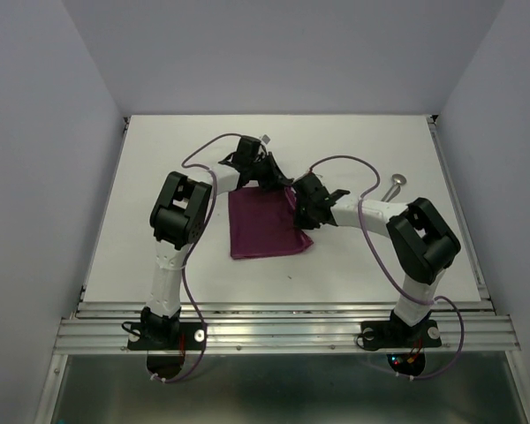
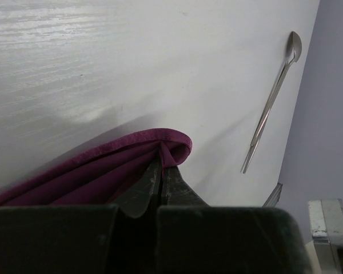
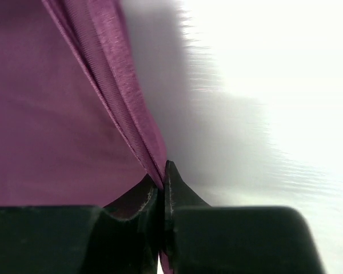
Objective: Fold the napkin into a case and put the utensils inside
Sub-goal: Fold the lower triangle-folded napkin at the center of the board.
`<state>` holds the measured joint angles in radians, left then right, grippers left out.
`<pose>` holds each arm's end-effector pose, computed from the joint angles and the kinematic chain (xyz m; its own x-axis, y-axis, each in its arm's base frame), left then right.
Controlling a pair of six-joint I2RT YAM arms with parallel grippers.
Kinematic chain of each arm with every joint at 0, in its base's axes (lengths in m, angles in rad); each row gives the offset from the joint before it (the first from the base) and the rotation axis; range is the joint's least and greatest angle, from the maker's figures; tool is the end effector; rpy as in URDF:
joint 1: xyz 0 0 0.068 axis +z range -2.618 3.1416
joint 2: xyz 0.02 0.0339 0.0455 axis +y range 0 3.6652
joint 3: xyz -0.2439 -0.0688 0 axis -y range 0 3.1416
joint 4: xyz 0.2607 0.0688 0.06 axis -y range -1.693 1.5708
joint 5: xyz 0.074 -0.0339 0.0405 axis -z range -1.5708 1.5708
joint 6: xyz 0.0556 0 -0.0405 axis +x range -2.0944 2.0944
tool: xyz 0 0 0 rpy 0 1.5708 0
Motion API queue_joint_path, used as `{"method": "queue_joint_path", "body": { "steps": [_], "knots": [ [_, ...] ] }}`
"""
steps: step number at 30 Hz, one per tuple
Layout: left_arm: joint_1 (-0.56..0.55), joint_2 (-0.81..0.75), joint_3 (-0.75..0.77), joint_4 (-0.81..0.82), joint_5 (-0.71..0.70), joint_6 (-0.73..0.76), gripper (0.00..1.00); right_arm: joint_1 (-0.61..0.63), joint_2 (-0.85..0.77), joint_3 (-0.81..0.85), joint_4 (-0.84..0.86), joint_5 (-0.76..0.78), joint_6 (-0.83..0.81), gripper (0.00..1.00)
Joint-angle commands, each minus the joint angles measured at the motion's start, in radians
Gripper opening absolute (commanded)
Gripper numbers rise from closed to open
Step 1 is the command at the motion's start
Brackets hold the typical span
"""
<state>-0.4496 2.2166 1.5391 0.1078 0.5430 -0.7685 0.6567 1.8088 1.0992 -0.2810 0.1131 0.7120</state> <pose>0.4468 -0.2475 0.1260 -0.8802 -0.2360 -0.4117 0.2116 0.5814 -0.7857 0.3089 0.2302 0.1181 -0.8658 0.1523 -0.4767 0.0106 0.9580 0.2867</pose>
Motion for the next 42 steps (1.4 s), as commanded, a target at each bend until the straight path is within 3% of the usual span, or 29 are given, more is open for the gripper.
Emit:
{"method": "queue_joint_path", "body": {
  "steps": [1,4,13,15,16,19,22,24,27,42],
  "knots": [
    [0.009,-0.072,-0.039,0.107,0.029,-0.023,0.0,0.012,-0.017,0.07,-0.151,0.187,-0.049,0.1],
    [0.009,-0.067,-0.048,0.124,0.028,-0.023,0.0,0.023,-0.023,0.076,-0.19,0.244,-0.066,0.15],
    [0.017,-0.081,-0.105,0.196,0.063,-0.022,0.0,0.093,-0.025,0.088,-0.264,0.379,-0.06,0.13],
    [0.019,-0.092,-0.128,0.226,0.08,-0.023,0.0,0.116,-0.022,0.094,-0.28,0.424,-0.046,0.17],
    [0.02,-0.095,-0.134,0.23,0.084,-0.02,0.0,0.13,-0.026,0.094,-0.277,0.445,-0.045,0.27],
    [0.023,-0.1,-0.151,0.237,0.1,-0.006,0.0,0.141,-0.035,0.093,-0.267,0.456,-0.043,0.32],
    [0.032,-0.103,-0.174,0.259,0.123,0.008,0.0,0.152,-0.046,0.094,-0.259,0.453,-0.034,0.35],
    [0.035,-0.098,-0.183,0.265,0.143,0.027,0.0,0.161,-0.068,0.084,-0.221,0.442,-0.036,0.44],
    [0.037,-0.103,-0.2,0.279,0.152,0.038,0.0,0.161,-0.114,0.053,-0.149,0.366,-0.046,0.48],
    [0.037,-0.106,-0.237,0.311,0.166,0.041,0.0,0.161,-0.086,0.044,-0.014,0.16,-0.04,0.46]
  ]
}}
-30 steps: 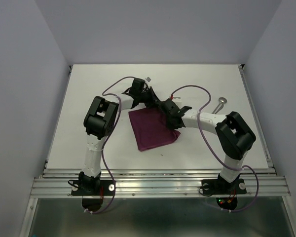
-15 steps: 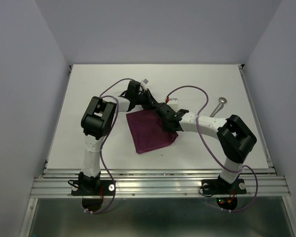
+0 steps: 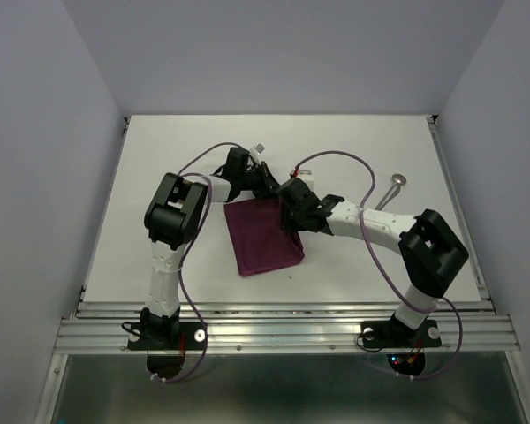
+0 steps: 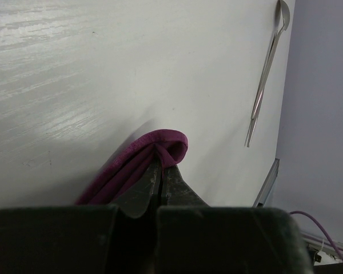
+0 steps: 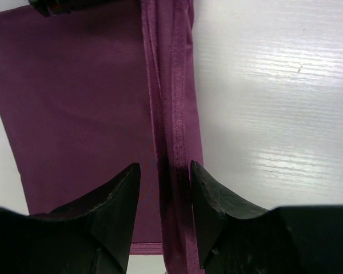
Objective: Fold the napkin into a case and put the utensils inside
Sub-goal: Fold the lower triangle-folded napkin at the center of the board.
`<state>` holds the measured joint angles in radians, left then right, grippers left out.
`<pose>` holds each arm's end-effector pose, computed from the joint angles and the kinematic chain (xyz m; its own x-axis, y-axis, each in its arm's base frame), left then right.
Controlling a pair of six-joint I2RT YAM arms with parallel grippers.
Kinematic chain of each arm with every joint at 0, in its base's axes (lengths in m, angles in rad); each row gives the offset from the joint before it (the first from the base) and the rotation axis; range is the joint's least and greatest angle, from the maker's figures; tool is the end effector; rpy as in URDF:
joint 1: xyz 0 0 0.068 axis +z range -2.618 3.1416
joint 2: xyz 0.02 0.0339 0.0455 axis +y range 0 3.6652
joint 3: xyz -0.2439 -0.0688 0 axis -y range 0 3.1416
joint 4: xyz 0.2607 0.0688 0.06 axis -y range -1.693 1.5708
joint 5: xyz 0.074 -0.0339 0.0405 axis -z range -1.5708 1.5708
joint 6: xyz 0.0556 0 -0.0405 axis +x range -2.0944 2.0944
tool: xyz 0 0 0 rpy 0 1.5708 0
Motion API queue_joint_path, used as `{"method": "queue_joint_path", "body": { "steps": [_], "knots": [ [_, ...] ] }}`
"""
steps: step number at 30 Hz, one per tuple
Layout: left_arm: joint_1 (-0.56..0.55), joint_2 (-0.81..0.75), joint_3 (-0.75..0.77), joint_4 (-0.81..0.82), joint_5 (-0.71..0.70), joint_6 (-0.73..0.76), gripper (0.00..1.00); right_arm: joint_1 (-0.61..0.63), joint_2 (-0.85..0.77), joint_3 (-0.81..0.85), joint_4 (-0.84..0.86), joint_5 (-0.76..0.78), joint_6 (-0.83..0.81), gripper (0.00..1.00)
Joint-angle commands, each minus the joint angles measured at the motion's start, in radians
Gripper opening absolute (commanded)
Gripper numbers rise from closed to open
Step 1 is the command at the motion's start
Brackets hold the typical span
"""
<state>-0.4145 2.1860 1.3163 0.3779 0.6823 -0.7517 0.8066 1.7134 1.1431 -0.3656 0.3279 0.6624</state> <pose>0.4234 -0.2246 0.0969 -0.8766 -0.1933 -0.4406 0.3049 0.4853 -0.8195 0.2770 0.2631 0.1627 -0.7784 0.0294 -0.6271 -0.0921 0.9828 0.1603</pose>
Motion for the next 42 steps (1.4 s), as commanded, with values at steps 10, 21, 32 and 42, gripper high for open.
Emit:
{"method": "queue_joint_path", "body": {
  "steps": [10,21,32,42],
  "knots": [
    [0.002,-0.089,-0.025,0.041,0.022,0.029,0.0,0.011,0.044,-0.008,0.14,-0.133,-0.003,0.33],
    [0.005,-0.124,-0.042,-0.01,-0.009,0.06,0.0,0.011,0.113,-0.02,0.163,-0.181,0.008,0.28],
    [0.005,-0.155,0.064,-0.281,-0.148,0.19,0.63,0.011,0.13,-0.045,0.169,-0.168,0.032,0.28],
    [0.005,-0.216,0.113,-0.405,-0.239,0.244,0.84,0.011,0.124,-0.06,0.177,-0.173,0.039,0.29]
  ]
}}
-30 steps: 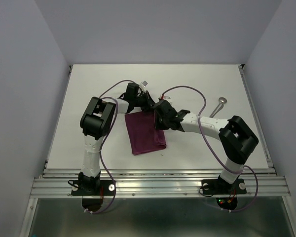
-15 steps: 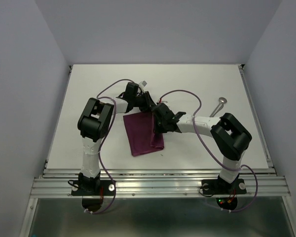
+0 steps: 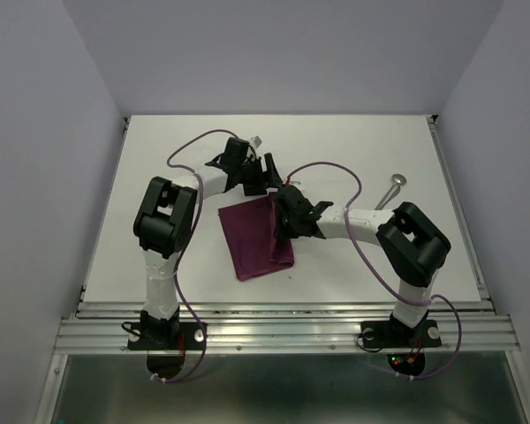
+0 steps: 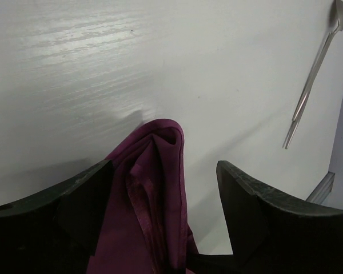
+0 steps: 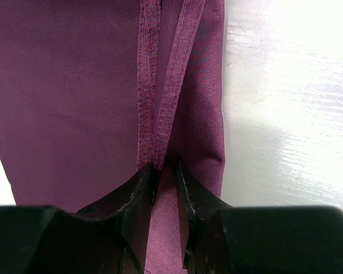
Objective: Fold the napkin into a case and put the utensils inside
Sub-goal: Fold the lower triangle-folded napkin at the center of the board.
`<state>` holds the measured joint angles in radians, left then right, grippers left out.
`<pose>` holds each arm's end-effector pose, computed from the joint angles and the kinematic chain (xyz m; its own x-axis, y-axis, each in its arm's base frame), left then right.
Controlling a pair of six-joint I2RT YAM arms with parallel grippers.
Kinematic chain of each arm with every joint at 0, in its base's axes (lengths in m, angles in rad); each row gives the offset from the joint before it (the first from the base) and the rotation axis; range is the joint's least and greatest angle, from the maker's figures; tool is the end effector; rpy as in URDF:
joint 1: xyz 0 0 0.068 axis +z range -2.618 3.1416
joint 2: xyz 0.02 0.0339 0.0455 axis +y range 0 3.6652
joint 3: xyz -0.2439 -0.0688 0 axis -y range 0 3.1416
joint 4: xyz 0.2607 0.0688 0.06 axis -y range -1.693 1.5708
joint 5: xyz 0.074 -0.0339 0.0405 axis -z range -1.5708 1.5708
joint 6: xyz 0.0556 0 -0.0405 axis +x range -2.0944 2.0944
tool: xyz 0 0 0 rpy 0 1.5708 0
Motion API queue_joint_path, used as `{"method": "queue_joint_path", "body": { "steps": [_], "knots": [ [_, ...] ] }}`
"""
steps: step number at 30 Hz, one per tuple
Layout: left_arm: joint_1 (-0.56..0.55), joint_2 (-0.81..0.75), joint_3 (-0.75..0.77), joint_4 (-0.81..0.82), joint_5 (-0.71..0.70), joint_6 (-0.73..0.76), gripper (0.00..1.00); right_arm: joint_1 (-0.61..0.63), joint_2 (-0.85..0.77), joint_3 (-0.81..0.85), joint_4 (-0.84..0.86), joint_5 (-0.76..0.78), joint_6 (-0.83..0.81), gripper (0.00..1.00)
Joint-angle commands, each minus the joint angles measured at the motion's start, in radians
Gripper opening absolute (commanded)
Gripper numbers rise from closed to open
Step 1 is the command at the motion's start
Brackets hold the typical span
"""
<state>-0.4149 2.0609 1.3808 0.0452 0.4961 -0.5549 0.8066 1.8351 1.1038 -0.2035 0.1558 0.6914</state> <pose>0.4233 -0.2154 0.1385 -0.8329 -0.1394 -0.5356 0.3134 0.6787 -0.6641 0.2791 0.2788 0.1158 -0.8429 0.0309 -0.5372 -0.1453 0.9482 0.2826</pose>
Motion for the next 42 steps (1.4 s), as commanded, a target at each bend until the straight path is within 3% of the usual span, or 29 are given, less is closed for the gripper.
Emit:
{"method": "queue_joint_path", "body": {
  "steps": [1,11,14,15,17,18,20,42],
  "knots": [
    [0.005,-0.1,0.057,-0.09,-0.066,0.058,0.85,0.011,0.001,-0.025,0.016,0.002,0.01,0.29],
    [0.045,-0.182,0.012,-0.156,-0.14,0.043,0.8,0.011,-0.005,-0.025,0.019,-0.001,0.008,0.29],
    [0.053,-0.22,-0.05,-0.159,-0.168,0.023,0.62,0.011,-0.005,-0.021,0.019,0.001,0.007,0.29],
    [0.053,-0.238,-0.066,-0.159,-0.175,0.018,0.46,0.011,-0.007,-0.018,0.019,-0.001,0.003,0.29],
    [0.053,-0.251,-0.115,-0.162,-0.183,0.009,0.31,0.011,-0.008,-0.013,0.019,-0.002,0.003,0.3],
    [0.053,-0.251,-0.126,-0.163,-0.179,0.004,0.16,0.011,-0.01,-0.012,0.018,-0.004,-0.001,0.3],
    [0.053,-0.24,-0.144,-0.188,-0.18,0.003,0.01,0.011,-0.011,-0.002,0.016,-0.005,-0.003,0.31],
    [0.051,-0.114,-0.177,-0.243,-0.228,0.039,0.0,0.011,0.108,0.252,-0.16,0.172,-0.112,0.43]
  ]
}}
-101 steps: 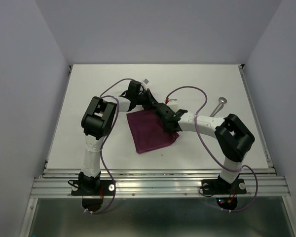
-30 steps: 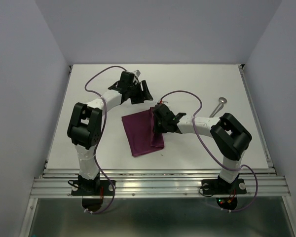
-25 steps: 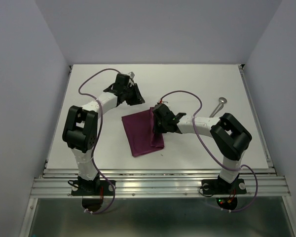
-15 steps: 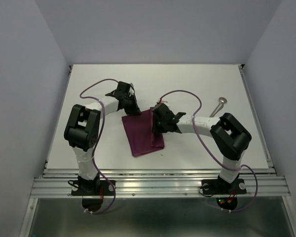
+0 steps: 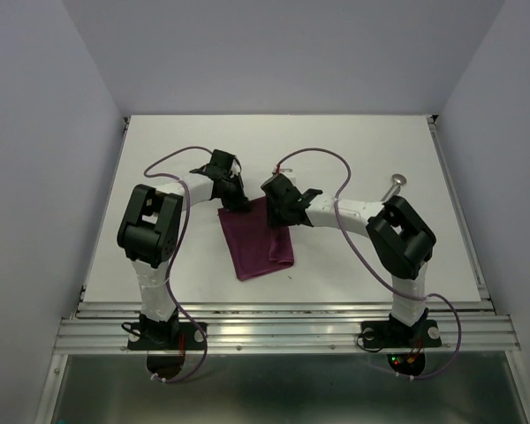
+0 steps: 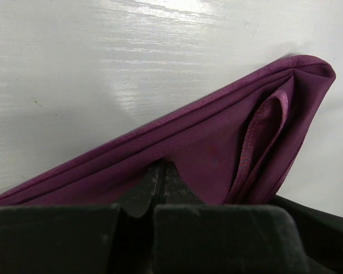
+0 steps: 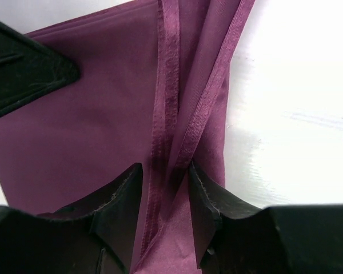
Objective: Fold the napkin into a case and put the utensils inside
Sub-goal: Fold the lower triangle-folded napkin at the center of the board.
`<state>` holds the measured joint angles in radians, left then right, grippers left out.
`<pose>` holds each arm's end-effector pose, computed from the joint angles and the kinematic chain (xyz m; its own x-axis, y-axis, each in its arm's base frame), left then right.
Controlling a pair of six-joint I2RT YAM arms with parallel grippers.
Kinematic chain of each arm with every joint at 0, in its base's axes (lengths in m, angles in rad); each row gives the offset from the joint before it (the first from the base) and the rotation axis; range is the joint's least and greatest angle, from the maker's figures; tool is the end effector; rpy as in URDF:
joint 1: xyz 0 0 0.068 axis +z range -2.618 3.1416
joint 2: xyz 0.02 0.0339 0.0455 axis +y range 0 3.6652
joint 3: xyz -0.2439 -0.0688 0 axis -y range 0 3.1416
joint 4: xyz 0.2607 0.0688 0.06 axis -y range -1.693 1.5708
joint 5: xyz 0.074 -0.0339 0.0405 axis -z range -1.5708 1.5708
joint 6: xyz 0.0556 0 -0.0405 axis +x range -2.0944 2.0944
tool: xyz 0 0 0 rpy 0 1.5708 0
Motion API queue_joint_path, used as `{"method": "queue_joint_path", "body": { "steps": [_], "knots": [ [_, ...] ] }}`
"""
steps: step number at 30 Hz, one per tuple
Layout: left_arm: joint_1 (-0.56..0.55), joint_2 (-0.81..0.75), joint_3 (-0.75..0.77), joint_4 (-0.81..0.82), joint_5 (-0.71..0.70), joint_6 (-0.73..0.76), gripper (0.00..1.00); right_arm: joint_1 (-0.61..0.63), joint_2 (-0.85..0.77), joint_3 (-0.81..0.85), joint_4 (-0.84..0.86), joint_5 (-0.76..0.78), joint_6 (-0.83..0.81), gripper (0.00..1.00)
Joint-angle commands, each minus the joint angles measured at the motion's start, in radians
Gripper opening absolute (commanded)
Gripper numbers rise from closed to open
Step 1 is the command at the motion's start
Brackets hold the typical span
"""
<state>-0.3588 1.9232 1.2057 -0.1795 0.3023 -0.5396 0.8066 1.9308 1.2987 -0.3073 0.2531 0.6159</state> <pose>0.3868 -0.1628 0.1169 -0.8893 -0.1903 -0.4158 0.0609 0.8519 -0.5202 0.3056 0.2987 0.1330 -0.8006 -0.0270 -0.5986 -0.1644 0.9706 0.1760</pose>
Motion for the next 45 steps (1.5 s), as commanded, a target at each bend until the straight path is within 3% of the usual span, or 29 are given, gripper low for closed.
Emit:
{"method": "queue_joint_path", "body": {
  "steps": [1,11,17,18,21,45],
  "knots": [
    [-0.005,0.025,-0.001,-0.018,-0.034,0.024,0.0,0.011,0.023,0.065,-0.064,0.083,-0.042,0.43],
    [-0.005,0.028,0.0,-0.014,-0.031,0.026,0.0,0.011,0.077,0.128,-0.098,0.094,-0.076,0.4],
    [-0.005,0.033,0.005,-0.015,-0.034,0.027,0.0,0.011,0.092,0.155,-0.116,0.098,-0.087,0.2],
    [-0.005,0.034,0.006,-0.015,-0.032,0.029,0.0,0.011,0.092,0.157,-0.116,0.1,-0.085,0.12],
    [-0.005,0.039,0.009,-0.015,-0.035,0.03,0.0,0.011,0.086,0.157,-0.116,0.106,-0.085,0.01],
    [-0.003,0.097,0.071,-0.028,-0.045,0.04,0.0,0.029,0.023,0.137,-0.061,-0.003,-0.16,0.01]
  ]
}}
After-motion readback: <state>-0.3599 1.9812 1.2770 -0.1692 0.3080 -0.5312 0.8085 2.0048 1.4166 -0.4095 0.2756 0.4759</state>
